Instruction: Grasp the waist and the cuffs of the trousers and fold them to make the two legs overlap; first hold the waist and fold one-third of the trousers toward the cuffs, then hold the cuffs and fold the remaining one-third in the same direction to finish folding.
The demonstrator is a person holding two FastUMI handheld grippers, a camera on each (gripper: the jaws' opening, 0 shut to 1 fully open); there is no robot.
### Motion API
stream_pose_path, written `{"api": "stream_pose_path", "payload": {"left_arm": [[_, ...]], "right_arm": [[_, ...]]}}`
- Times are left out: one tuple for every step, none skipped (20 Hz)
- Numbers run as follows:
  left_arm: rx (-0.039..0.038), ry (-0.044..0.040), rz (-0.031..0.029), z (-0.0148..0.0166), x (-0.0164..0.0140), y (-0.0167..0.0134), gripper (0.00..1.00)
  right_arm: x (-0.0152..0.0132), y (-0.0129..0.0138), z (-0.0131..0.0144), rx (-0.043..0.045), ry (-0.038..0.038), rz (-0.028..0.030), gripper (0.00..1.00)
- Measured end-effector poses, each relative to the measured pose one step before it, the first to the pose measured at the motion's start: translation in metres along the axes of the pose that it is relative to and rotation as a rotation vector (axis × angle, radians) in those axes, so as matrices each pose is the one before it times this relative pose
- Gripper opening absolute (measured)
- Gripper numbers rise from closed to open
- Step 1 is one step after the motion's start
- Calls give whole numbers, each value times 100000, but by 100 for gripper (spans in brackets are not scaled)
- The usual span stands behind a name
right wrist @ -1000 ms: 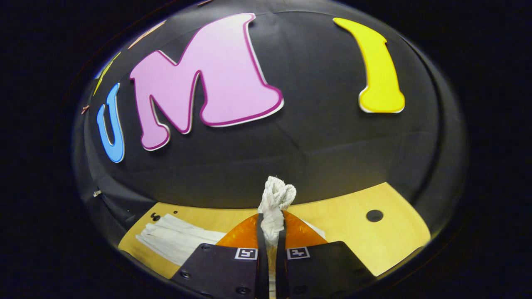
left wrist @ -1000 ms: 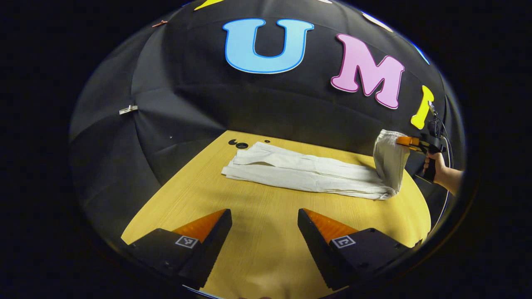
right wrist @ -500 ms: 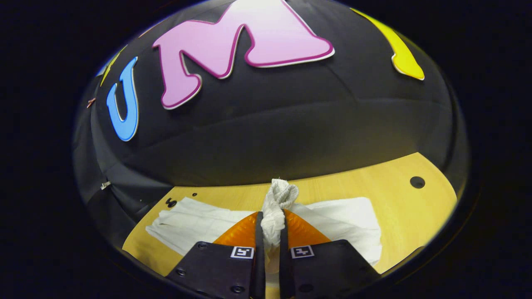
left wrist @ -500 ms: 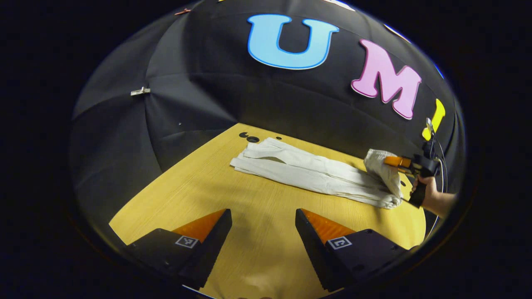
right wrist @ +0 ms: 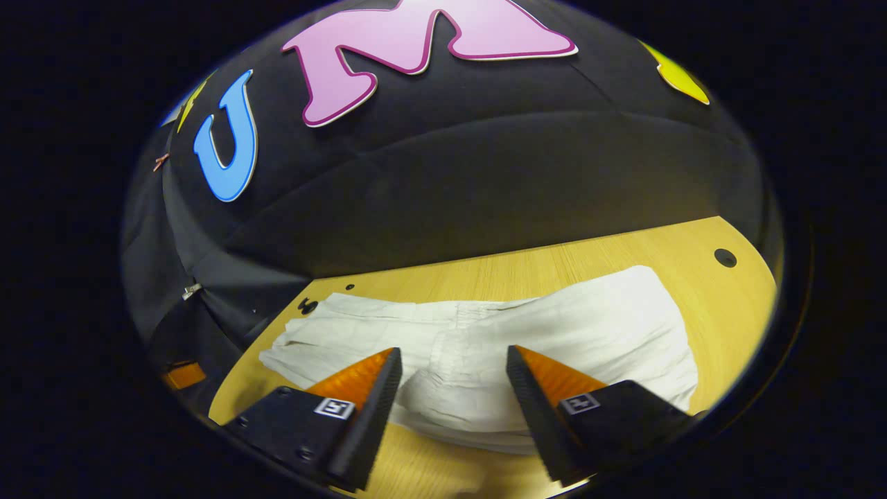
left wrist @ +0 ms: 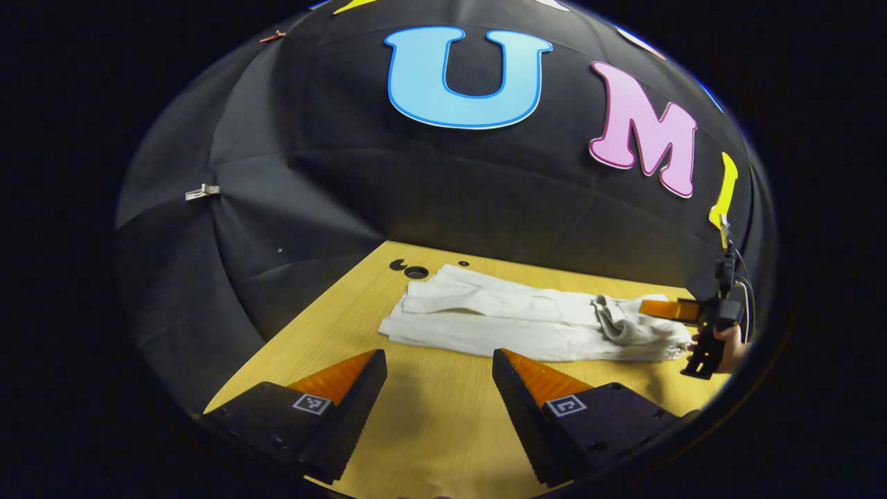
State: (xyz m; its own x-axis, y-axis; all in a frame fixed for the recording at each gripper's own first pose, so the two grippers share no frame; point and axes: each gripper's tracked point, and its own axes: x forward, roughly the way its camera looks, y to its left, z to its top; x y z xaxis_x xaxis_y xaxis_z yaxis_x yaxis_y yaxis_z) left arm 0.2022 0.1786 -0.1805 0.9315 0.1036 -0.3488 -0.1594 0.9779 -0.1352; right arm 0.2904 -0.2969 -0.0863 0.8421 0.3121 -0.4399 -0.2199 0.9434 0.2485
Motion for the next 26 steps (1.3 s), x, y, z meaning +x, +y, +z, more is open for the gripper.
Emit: {"api": "stream_pose_path", "payload": {"left_arm": [[-413,-290,1136,489,1556,719,97],[-729,118,907,240,1619,703,97],[-584,538,1142,81,1530,579,97],[302,834,712,0,1487,666,97],[1291,1141,786,-94,1565,617,96],[2362,939,815,-65,1451,682,96],[2393,1137,1019,-161,1479,623,96],[1160,1448,98,-188,1160,392,96],[-158,1549,200,-448,1082,3,96],[-1033,1504,-109,-296,1217,219,97],[-1605,1708,-774,-277,1026,-28,97],[-1410,1008,-956,-168,645,-52,96],[-508,629,-390,-159,634,-7,96],[432,2212,-98,-486,737,65,96],[853,2989,-178,-808,531,-58,96],[944,2580,-535,-778,516,-133,96],[699,3174,-464,-895,421,-242,96],[1208,396,840,96,59,117,92],[518,166,-876,3,154,-194,100],[34,589,-371,-243,-39,-301,99],[1029,1250,185,-60,18,-10,99],[2087,998,603,-148,2,-94,98],[797,324,-489,34,-17,-324,98],[149,433,-1729,-148,102,-591,87],[53,-96,-707,114,98,-440,87],[470,51,-56,-3,108,-148,74]], "right_arm": [[-1460,-298,-80,-2274,-576,-4013,100],[-1005,-1282,619,-1126,-1274,-3404,98],[-975,-1444,897,-892,-1362,-2819,98],[-848,-1528,782,-1452,-1555,-3232,98],[-1048,-1631,851,-2037,-1219,-3016,98],[-1245,-1759,720,-2488,-860,-3033,98],[-1456,-1791,413,-2231,-298,-2826,98],[-1528,-1652,364,-1580,284,-2333,98],[-1307,-1346,213,-642,427,-1874,98],[-1186,-1452,111,-345,69,-2756,98],[-1608,-1726,136,-318,-105,-3606,99],[-1230,-1217,75,-200,149,-3000,99],[-1317,-827,158,-475,-495,-1556,99],[-1031,-509,137,-922,-437,-1018,98],[-1109,-481,-11,-1131,-264,-582,98],[-580,-183,23,-1160,336,-257,99],[-370,-182,-204,-937,543,-250,99],[-422,-251,-198,-609,291,-308,99],[-531,-174,-326,-18,188,-199,98],[-219,108,-331,438,454,119,99],[-60,270,-611,1180,1184,534,99],[-175,523,-572,1500,1222,1181,98],[-61,437,-604,1435,957,687,98],[-114,391,-642,1362,1045,756,98],[30,281,-585,1257,1163,704,99],[-31,201,-537,694,1277,280,99]]}}
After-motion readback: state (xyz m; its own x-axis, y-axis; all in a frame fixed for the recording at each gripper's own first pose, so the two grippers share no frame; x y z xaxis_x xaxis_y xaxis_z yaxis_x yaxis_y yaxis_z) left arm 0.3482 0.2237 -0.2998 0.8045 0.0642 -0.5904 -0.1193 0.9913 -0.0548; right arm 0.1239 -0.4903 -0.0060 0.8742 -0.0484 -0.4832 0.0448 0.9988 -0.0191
